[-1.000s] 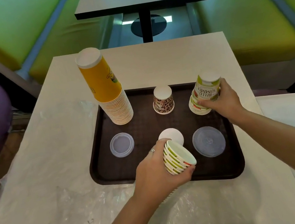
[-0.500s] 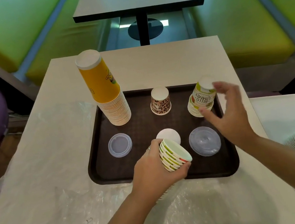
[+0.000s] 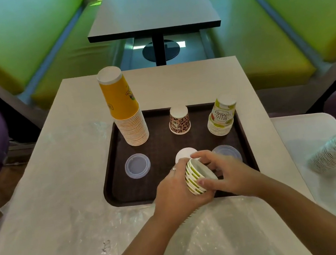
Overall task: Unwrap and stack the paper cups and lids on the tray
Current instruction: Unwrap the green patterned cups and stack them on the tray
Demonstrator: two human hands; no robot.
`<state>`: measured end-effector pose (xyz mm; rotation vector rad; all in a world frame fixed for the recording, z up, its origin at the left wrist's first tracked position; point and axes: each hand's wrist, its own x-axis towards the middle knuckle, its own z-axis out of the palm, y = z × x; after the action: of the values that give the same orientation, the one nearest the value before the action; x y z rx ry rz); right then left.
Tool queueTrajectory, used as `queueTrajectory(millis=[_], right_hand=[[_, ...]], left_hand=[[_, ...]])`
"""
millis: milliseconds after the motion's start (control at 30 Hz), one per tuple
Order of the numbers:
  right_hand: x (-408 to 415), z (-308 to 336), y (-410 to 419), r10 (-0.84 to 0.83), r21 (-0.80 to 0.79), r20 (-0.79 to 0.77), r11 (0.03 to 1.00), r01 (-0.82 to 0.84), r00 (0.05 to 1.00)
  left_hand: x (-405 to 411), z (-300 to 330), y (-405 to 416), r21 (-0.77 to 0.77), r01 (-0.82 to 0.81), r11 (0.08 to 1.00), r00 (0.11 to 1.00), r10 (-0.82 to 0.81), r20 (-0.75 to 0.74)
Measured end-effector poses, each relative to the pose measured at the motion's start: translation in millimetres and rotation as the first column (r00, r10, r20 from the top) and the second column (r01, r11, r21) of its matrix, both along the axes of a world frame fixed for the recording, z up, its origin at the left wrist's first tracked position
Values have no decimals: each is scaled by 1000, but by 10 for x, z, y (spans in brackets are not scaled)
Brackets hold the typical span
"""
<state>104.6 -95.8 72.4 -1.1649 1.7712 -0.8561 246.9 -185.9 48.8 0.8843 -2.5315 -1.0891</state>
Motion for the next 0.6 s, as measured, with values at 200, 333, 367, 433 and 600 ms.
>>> queueTrajectory(millis=[200, 333, 367, 433, 600], right_hand=[[17, 92, 27, -69, -40, -66, 997, 66, 995], [-35, 142, 36, -18, -75, -37, 997, 15, 999], [-78, 164, 41, -16, -91, -44, 996, 12, 999], [-183, 241, 60, 6, -89, -59, 996, -11, 998], [-189, 438, 32, 291, 193, -502, 956, -222, 815]], left_hand=[[12, 22, 14, -13, 5, 1000, 999, -6, -52], [15, 43, 24, -5, -2, 1000, 998, 2, -61], [18, 50, 16, -9, -10, 1000, 998, 10, -69], [23, 60, -5, -15, -20, 1000, 997, 18, -80], [37, 32, 14, -49, -3, 999, 997, 0, -71]])
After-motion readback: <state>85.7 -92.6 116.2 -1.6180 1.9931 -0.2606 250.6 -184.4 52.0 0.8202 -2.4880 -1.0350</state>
